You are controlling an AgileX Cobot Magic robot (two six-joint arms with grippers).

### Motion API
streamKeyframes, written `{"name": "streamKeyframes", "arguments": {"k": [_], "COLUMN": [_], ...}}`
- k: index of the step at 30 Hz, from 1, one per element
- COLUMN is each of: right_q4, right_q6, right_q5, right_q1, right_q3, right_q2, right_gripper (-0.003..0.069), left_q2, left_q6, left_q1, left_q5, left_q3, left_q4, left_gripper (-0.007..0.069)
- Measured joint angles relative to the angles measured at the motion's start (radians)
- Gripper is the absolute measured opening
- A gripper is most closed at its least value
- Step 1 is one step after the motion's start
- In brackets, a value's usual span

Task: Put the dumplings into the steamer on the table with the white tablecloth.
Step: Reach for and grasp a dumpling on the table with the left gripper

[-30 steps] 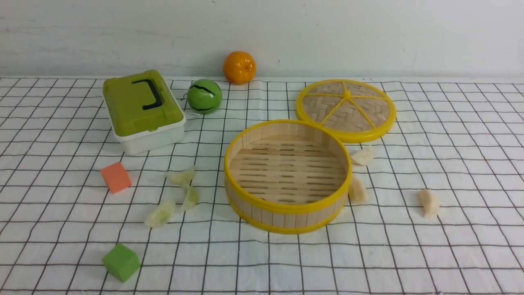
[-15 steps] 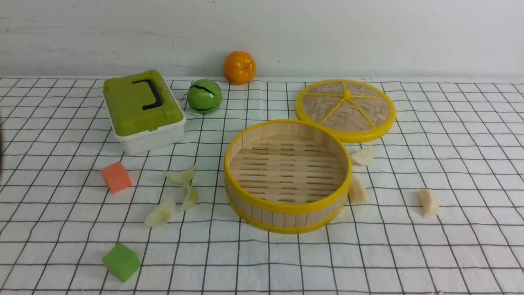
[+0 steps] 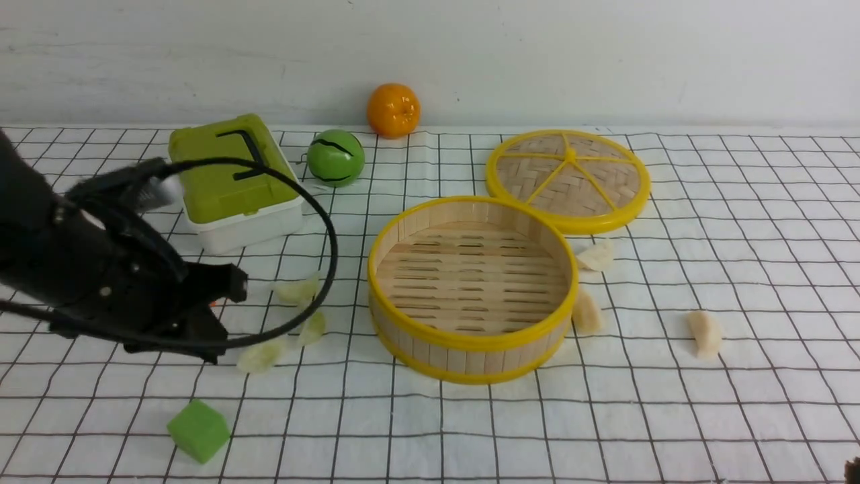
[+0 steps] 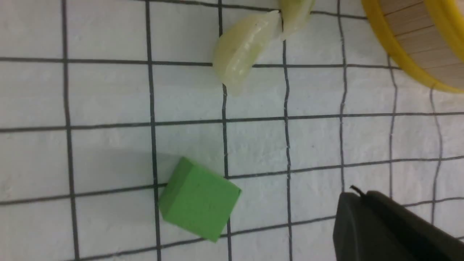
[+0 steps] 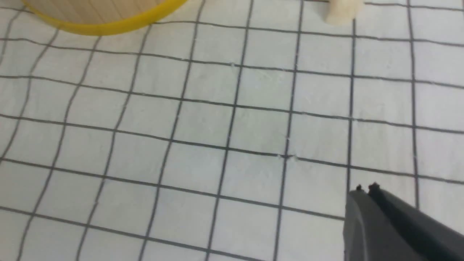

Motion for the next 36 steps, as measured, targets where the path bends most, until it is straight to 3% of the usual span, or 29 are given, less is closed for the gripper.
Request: {"name": "streamKeyframes", "arguments": {"k": [4,8,13,21,24,27,34,36], "right_q4": [0.109,0.145,0.145,0.145,0.144,0.142,0.145,0.145], "right_q6": [-0.107,-0.167,-0.174,-0.185,-0.185,-0.185,-0.185,-0.185], "right_q5": [-0.024,-0.039,-0.044,-0.056,-0.057,-0.057,-0.058,-0.066], "right_q1": [0.004,0.039,0.079,0.088,0.088,0.088,0.088,0.088], "right_q3": [0.0,0.005,0.007,0.007,0.007,0.007,0.007,0.007], "right_q2": [0.001,0.001,0.001,0.001,0.001,0.001,0.001,0.001], "right_gripper": [-0.0003,-0.0003,-0.0001,0.0003,0.0006,0.0008,0.0012,0.0014], "left_q2": [0.153,0.275,0.347,0.438,0.461,0.462,0.42,0.375], "left_q6": [0.057,0.103,0.11,0.124,0.123,0.088,-0.061,-0.077], "left_q1": [-0.003,-0.045,-0.111,-0.149,-0.149,-0.15,-0.15,-0.15], "left_q5": [0.025,0.023,-0.034,-0.1,-0.111,-0.111,0.048,0.088], "left_q3": [-0.096,-0.201,-0.273,-0.281,-0.283,-0.285,-0.375,-0.461], "left_q4": [0.023,0.151,0.295,0.405,0.436,0.439,0.429,0.366], "left_gripper": [0.0153,0.0294,0.0355,0.0318,0.0252,0.0244,0.0244,0.0244]}}
